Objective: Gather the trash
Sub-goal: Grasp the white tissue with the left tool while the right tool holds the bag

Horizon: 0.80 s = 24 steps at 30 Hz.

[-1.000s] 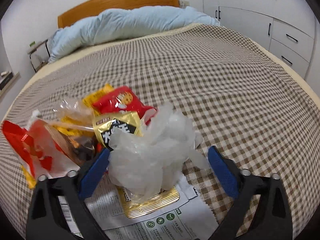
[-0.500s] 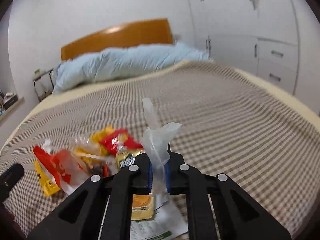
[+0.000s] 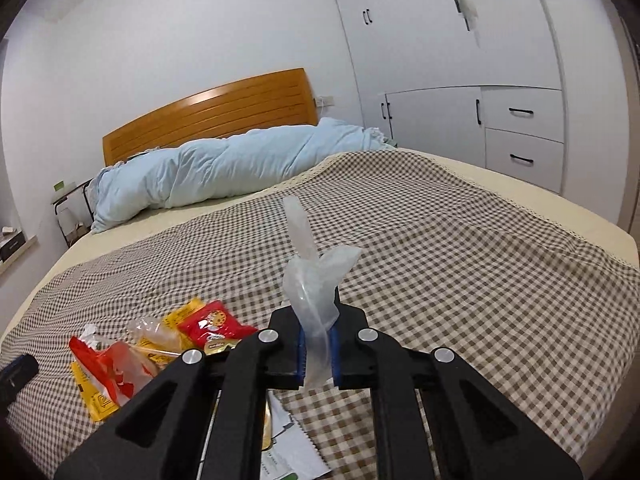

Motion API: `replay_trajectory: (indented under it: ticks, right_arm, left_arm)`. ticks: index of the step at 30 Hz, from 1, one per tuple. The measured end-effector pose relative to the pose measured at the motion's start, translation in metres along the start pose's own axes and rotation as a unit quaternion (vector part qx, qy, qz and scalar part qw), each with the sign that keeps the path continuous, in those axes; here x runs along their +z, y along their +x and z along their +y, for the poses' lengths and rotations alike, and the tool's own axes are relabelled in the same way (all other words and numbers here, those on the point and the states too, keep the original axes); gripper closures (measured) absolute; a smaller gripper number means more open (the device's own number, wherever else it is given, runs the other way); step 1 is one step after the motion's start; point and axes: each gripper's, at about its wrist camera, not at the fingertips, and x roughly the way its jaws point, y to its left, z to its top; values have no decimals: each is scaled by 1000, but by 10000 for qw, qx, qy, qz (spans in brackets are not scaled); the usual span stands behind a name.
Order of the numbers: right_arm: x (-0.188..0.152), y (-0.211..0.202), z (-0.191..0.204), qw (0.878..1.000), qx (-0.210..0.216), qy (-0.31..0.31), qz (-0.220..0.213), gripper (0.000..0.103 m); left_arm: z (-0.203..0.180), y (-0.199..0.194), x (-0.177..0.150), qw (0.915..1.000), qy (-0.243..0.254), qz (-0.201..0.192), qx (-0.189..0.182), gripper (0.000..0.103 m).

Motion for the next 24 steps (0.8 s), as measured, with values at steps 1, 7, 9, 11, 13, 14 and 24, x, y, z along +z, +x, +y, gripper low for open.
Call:
replay_trajectory:
  ticks: [1,7,9,11,13,14,24]
  right_arm:
    - [0,1,-2,10000,-21,12,3,94]
    - [7,0,-17,9997,-175,179,-82,94]
    - [9,0,-25,9993,-230,268,-107,94]
    - [12,0,-32,9989,-288,340,-134,94]
    - [14,1,-38,9986,-312,398,-133,94]
    - [14,1,-40,9985,-320,420,-129,94]
    - [15,3,-36,9990,-273,317,-136,94]
  left_arm:
    - [4,3,4,10000,47,31,80,8]
    - [44,47,30,9965,125,546,627,8]
    - [60,68,40,9942,84,760,759,8]
    - [73,88,49,9913,26,937,929,8]
    - [84,106,55,9877,-22,1099,1113,8]
    - [90,118,57,9840,-61,1247,1270,8]
    - [115,180,38,9590,-425,2387,1470,46]
